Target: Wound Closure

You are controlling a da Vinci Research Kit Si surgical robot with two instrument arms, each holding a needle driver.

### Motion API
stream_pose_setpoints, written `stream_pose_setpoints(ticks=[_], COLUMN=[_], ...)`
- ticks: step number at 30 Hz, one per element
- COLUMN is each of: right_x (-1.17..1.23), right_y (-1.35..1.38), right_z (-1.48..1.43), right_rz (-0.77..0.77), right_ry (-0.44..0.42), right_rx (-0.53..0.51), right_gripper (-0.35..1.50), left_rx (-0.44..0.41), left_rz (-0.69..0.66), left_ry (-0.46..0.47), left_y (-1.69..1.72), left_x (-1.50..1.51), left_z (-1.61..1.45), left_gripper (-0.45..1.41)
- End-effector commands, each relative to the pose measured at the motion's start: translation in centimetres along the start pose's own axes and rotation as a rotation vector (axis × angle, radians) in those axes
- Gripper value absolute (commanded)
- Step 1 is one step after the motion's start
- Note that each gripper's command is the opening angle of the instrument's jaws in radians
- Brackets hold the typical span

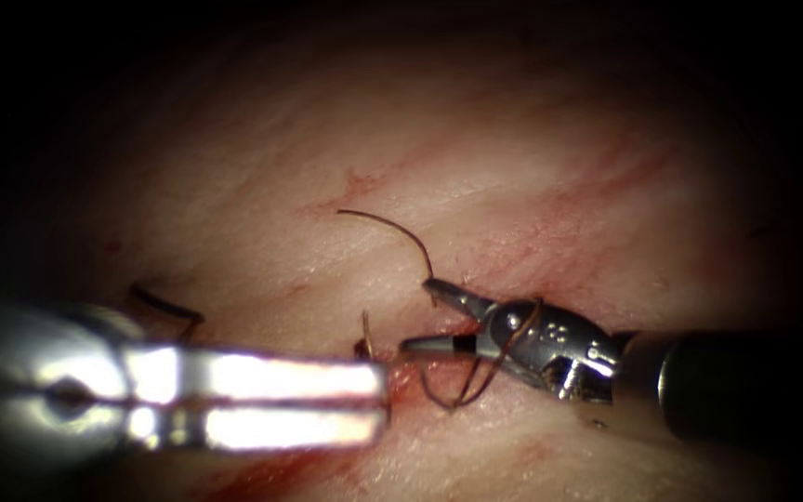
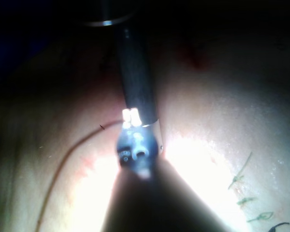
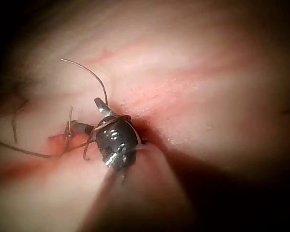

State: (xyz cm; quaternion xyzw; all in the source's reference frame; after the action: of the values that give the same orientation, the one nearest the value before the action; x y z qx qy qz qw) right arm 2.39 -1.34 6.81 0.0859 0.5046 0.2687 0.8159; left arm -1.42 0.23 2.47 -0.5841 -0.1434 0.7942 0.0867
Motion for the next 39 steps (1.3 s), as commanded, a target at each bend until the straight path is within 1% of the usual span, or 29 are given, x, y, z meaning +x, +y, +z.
stream_pose_setpoints(ticks=[1, 6, 9, 11, 15, 16, 17, 21, 24, 27, 29, 30, 31, 35, 39], right_x=[-0.06, -0.07, -0.06, -0.06, -0.02, -0.01, 0.02, 0.08, 0.13, 0.15, 0.15, 0.14, 0.14, 0.14, 0.12], right_y=[-0.06, -0.11, -0.18, -0.24, -0.33, -0.36, -0.39, -0.41, -0.42, -0.46, -0.49, -0.52, -0.52, -0.53, -0.52], right_z=[0.09, 0.08, 0.06, 0.04, 0.00, -0.01, -0.02, -0.04, -0.05, -0.07, -0.06, -0.04, -0.04, 0.01, 0.05], right_rz=[0.002, -0.001, -0.003, -0.007, -0.008, -0.008, -0.010, -0.009, -0.006, -0.011, -0.016, -0.020, -0.020, -0.025, -0.026], right_ry=[-0.002, -0.002, 0.002, 0.001, 0.026, 0.036, 0.053, 0.078, 0.101, 0.117, 0.119, 0.124, 0.124, 0.125, 0.108], right_rx=[0.009, 0.028, 0.051, 0.063, 0.091, 0.100, 0.111, 0.123, 0.139, 0.163, 0.176, 0.183, 0.183, 0.191, 0.190], right_gripper=[1.48, 1.48, 1.48, 1.48, 1.48, 1.48, 1.48, 1.48, 1.48, 1.48, 1.48, 1.48, 1.48, 1.48, 1.48], left_rx=[-0.007, 0.002, 0.006, 0.025, 0.060, 0.072, 0.087, 0.112, 0.122, 0.145, 0.170, 0.194, 0.194, 0.220, 0.217], left_rz=[-0.001, -0.009, -0.017, -0.016, -0.028, -0.029, -0.028, -0.010, -0.009, -0.003, -0.006, -0.013, -0.013, -0.026, -0.034], left_ry=[0.016, 0.068, 0.086, 0.078, 0.071, 0.067, 0.067, 0.060, 0.063, 0.074, 0.089, 0.100, 0.100, 0.121, 0.138], left_y=[-0.07, -0.54, -0.82, -1.03, -1.36, -1.44, -1.54, -1.66, -1.74, -1.92, -2.09, -2.27, -2.27, -2.53, -2.59], left_x=[0.03, 0.35, 0.43, 0.40, 0.17, 0.07, -0.11, -0.54, -0.79, -1.02, -1.14, -1.20, -1.20, -1.21, -1.09], left_z=[0.07, 0.10, 0.11, 0.10, 0.08, 0.07, 0.07, 0.12, 0.17, 0.19, 0.20, 0.22, 0.22, 0.32, 0.48], left_gripper=[-0.45, -0.45, -0.45, -0.45, -0.45, -0.45, -0.45, -0.45, -0.45, -0.45, -0.45, -0.45, -0.45, -0.45, -0.45])
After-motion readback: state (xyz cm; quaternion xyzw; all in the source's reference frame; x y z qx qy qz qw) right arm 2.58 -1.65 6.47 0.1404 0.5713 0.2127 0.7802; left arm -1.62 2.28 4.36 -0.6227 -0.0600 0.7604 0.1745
